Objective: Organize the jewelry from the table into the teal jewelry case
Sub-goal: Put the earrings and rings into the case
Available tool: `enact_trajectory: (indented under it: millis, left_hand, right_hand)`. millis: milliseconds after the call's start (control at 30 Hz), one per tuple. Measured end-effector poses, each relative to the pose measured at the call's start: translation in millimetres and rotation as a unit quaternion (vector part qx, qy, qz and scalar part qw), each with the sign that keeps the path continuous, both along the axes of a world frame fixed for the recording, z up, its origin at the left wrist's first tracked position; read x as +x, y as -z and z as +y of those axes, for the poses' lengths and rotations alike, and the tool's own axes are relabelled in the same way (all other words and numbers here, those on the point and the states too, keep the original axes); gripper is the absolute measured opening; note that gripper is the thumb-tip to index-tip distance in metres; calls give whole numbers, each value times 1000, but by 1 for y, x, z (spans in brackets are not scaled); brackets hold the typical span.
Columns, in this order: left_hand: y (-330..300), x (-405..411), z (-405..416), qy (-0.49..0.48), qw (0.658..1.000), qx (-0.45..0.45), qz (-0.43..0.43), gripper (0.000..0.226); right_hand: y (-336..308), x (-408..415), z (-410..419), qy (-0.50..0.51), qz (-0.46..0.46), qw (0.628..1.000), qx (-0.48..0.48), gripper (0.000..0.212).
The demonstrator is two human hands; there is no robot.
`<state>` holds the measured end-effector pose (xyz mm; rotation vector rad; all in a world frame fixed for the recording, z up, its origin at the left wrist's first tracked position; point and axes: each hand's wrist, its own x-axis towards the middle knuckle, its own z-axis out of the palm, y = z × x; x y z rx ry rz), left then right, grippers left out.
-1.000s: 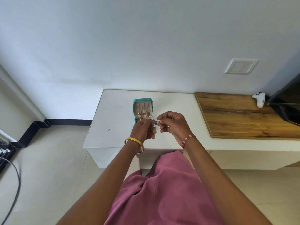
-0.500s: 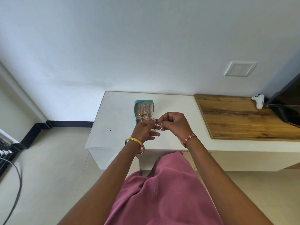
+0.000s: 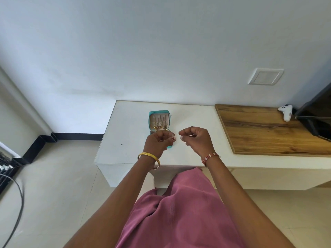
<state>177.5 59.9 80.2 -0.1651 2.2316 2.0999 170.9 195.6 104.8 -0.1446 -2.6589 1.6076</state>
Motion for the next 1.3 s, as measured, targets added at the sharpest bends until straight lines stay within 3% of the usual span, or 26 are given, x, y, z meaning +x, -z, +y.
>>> enact_trajectory:
  millis: [133,433,667,967,1167,1300]
  left_hand:
    - [3,-3,0,-7,999,-18,39,15]
    - [3,-5,4,-23,995,-62,75,30]
    - [6,-5,5,-11,997,-45,60,15]
    - [20,-8,-2,-1,988,-155,-18,22]
    - [7,-14,6,9,995,-95,33,27]
    - [2,-20,13,60,998,-8,-20,29]
  right_hand:
    - [-4,3,-6,-39,1,999,-36,15]
    - [-5,-3,-6,-33,33,999,22,14]
    - [-4,-8,-6,-58,41,990,123,11]
    - [-4,-18,-3,-101,54,976,186,12]
    - [-3,-25,-5,-147,60,962,223,11]
    - [1,-36,-4,-144,61,960,232,13]
